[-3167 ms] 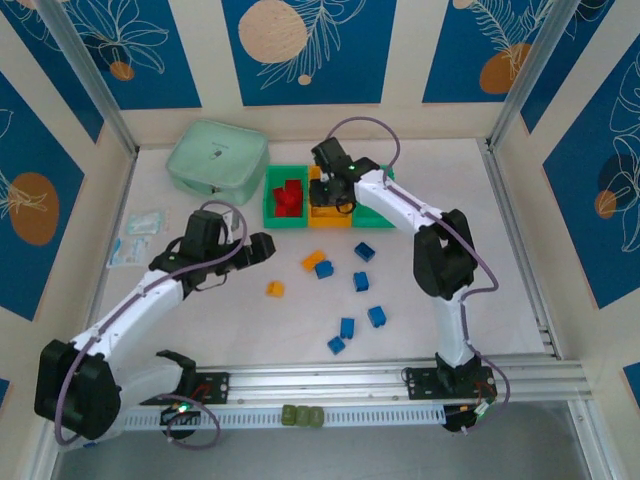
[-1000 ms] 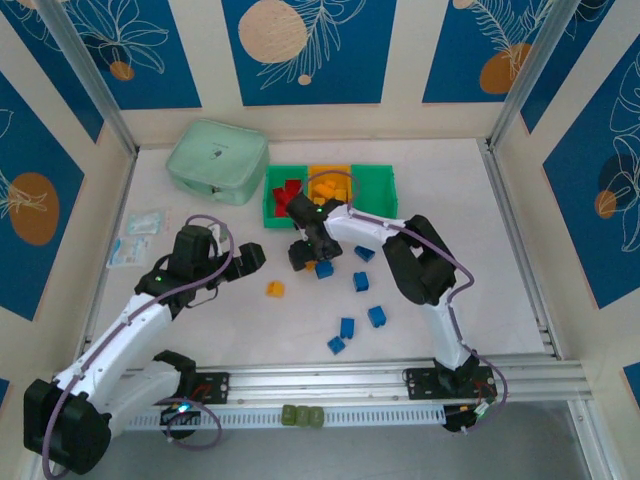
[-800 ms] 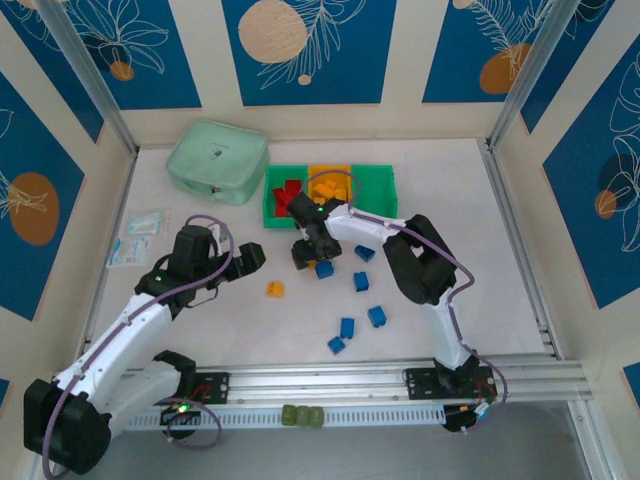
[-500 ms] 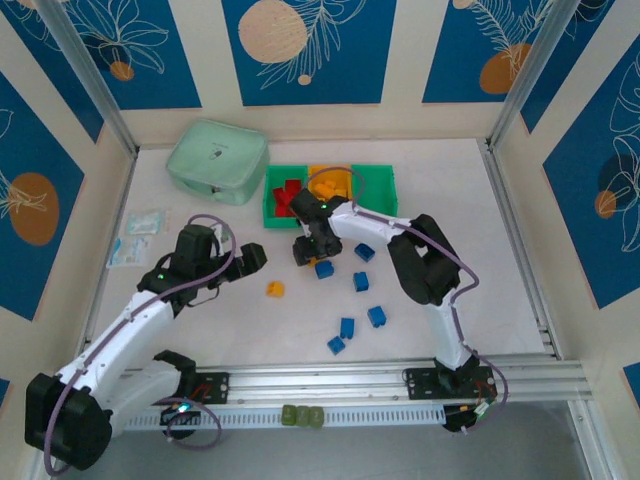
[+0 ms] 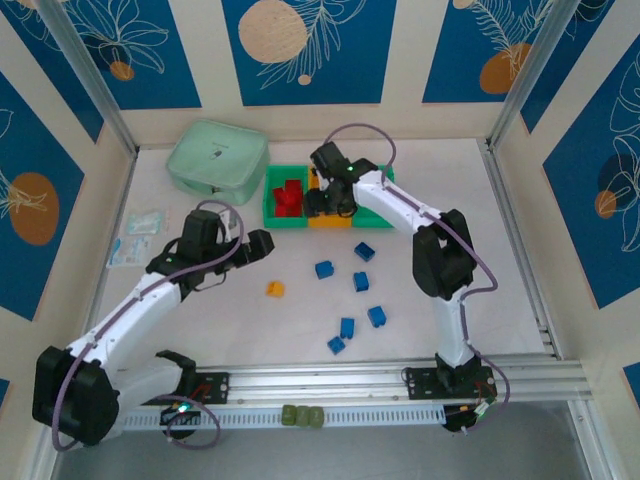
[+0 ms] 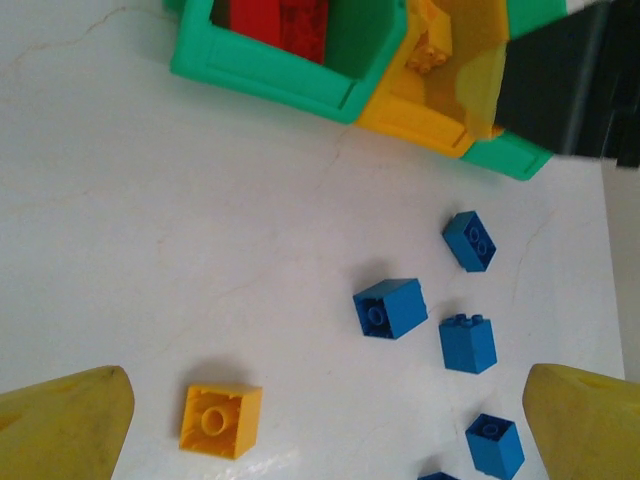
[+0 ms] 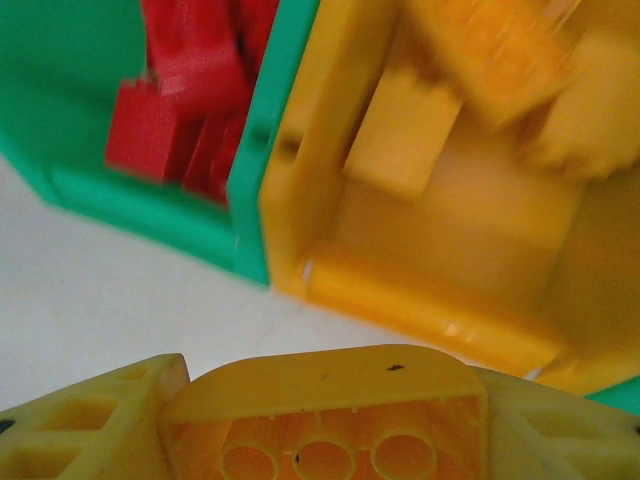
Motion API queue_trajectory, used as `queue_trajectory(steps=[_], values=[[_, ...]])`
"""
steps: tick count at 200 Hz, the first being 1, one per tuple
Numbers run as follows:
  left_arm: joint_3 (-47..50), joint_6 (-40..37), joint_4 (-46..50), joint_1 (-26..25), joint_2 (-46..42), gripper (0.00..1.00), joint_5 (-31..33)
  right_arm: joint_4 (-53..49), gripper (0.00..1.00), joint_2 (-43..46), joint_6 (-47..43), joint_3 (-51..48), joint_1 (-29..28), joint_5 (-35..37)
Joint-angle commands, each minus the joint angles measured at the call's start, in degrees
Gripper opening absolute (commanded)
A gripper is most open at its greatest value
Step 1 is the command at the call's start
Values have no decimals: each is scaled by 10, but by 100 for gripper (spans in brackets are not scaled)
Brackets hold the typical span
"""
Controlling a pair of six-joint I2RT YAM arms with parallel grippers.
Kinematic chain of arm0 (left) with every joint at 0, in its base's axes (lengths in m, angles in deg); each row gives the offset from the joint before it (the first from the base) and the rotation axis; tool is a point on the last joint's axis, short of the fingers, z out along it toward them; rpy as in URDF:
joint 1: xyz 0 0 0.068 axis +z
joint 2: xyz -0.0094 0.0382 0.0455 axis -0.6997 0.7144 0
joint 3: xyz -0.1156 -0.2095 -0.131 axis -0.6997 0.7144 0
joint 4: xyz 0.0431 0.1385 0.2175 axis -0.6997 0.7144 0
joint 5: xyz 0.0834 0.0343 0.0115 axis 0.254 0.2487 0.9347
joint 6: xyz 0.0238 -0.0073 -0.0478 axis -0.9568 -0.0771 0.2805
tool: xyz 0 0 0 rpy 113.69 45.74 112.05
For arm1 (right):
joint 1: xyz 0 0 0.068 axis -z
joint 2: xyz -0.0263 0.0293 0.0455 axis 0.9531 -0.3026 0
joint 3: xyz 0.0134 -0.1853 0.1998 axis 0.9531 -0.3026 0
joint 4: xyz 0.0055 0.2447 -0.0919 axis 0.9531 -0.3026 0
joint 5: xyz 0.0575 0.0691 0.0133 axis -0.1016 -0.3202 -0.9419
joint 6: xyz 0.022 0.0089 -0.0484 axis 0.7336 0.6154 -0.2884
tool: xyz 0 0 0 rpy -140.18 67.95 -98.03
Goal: Sort the legos into containers by color
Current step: Place the lego in the container.
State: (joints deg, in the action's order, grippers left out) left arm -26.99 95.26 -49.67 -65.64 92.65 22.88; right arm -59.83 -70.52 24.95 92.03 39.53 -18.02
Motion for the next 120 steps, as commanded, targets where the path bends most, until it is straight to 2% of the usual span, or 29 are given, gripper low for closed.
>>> queue_trajectory(steps=[1,38,61,120], values=[[-32,-13,-27,1,19,99,-16,-19,63,-46,-8,48,17,15],[-55,-23,-28,1,47,99,-19,-15,64,-108,-21,133,35,48],[-63,-28,-22,1,53,99,-18,-57,70,-143,-21,203,44,48],[-66,-34,-18,2,51,99,-14,-38,77,-93,-25,150,37,38]])
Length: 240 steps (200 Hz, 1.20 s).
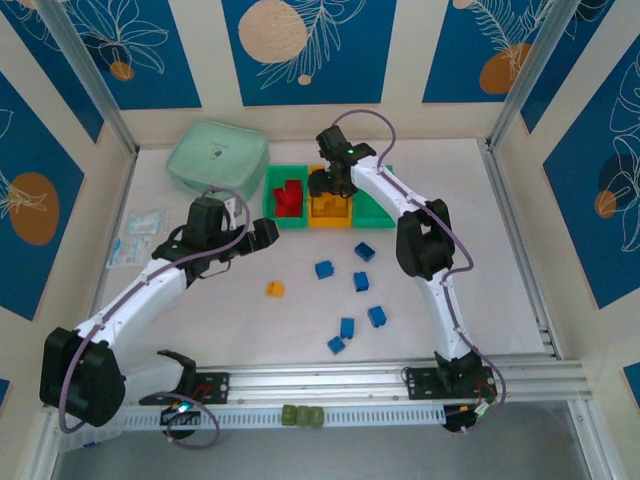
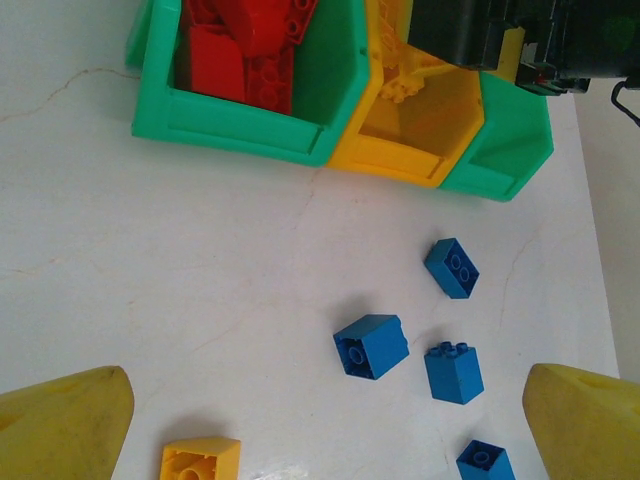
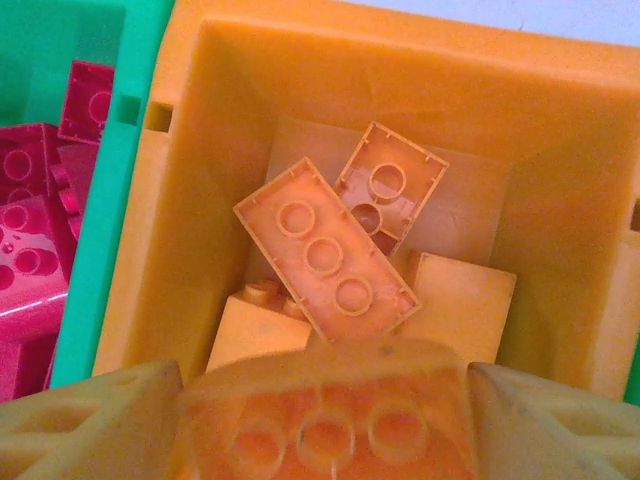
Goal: Sort the legos into containers by color
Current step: Place the lego in the container, then pick up the lego from the center of the table.
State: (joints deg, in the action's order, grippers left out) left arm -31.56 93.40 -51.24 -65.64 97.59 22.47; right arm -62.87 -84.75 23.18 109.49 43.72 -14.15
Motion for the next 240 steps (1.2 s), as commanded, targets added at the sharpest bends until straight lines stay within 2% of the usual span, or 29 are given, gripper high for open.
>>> queue_trajectory(steps=[1,70,113,139,187,240], values=[[-20,-16,-1,2,2,99,-10,-7,77,50,-8,-26,-6,-1],[-13,-24,25,2,-22,99,-3,23,80,153,-3,-151,-43,-14],[5,-29,64,4,-63,99,7,50,82,221,15,-247,-96,-30],[20,-38,99,5,-101,99,34,59,83,247,31,-289,-131,-27],[64,-33,145,6,-179,99,72,79,85,253,96,-338,-201,-42],[95,-17,198,7,-238,99,104,91,86,219,130,-351,-256,-55]])
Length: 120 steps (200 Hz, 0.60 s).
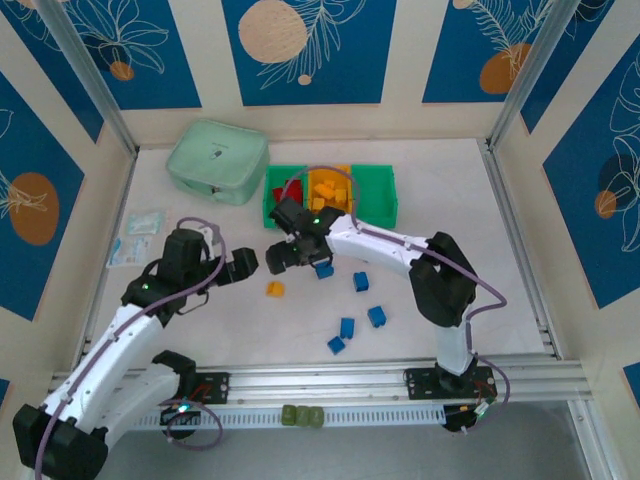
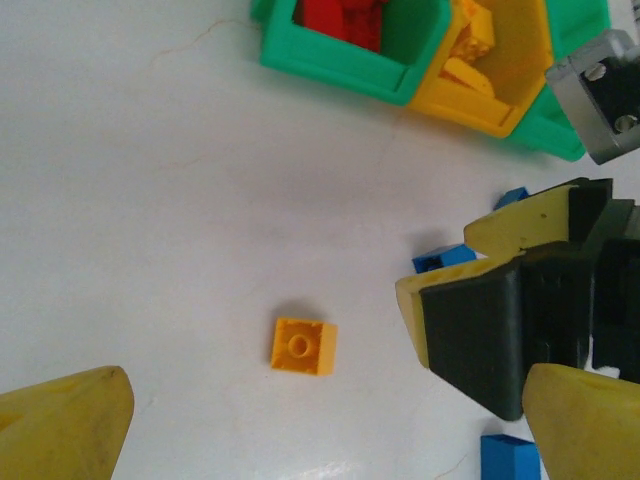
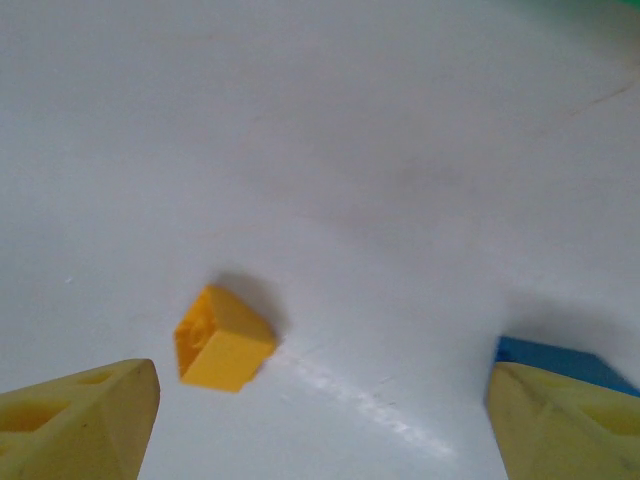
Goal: Sort the legos into containers by color
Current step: Pick up the lego from the center of the table.
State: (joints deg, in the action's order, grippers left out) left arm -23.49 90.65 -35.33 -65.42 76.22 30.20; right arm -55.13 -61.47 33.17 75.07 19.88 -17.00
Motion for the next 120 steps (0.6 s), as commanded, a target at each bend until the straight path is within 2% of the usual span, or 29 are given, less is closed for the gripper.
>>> queue_trajectory(steps=[1,58,100,120], values=[[15,12,39,5,-25,99,27,14,86,-15,30,-7,-18,-27],[38,33,60,5,-64,99,42,46,83,-58,-34,-14,-57,-53],[49,40,63,5,-73,99,53,42,78,-88,-75,-8,-62,-37],[52,41,60,6,-73,99,57,36,76,-99,-96,-4,-74,-3]])
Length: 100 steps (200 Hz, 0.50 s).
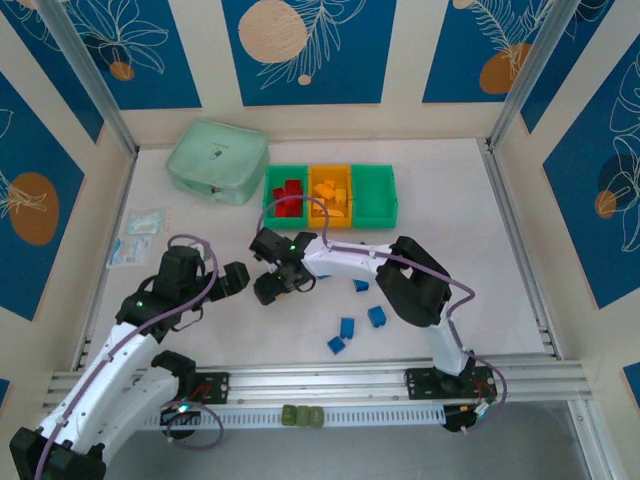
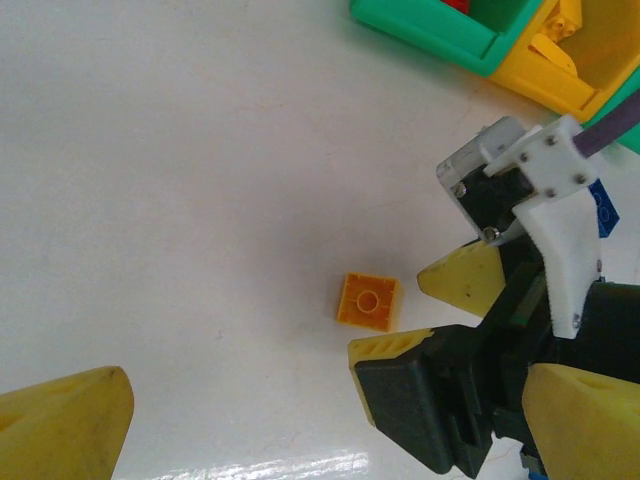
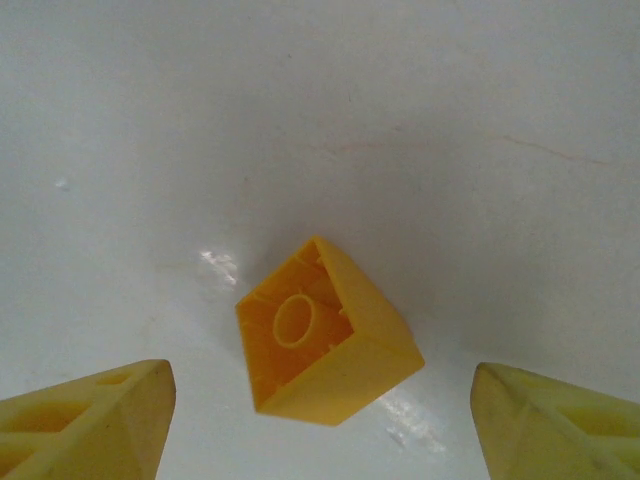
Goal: Sort the legos into containers by color
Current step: Pick up the lego from the center of the table.
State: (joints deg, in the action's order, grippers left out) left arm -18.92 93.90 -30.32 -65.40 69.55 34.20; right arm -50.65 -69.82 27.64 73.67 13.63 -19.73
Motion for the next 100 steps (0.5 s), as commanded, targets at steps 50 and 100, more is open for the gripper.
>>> queue_trajectory(steps=[50,100], values=[[7,11,-1,6,-1,99,20,-22,68,-37,-41,31,-1,52],[-1,9,-2,6,8,99,18,-36,59,-59,-44,64,4,66]])
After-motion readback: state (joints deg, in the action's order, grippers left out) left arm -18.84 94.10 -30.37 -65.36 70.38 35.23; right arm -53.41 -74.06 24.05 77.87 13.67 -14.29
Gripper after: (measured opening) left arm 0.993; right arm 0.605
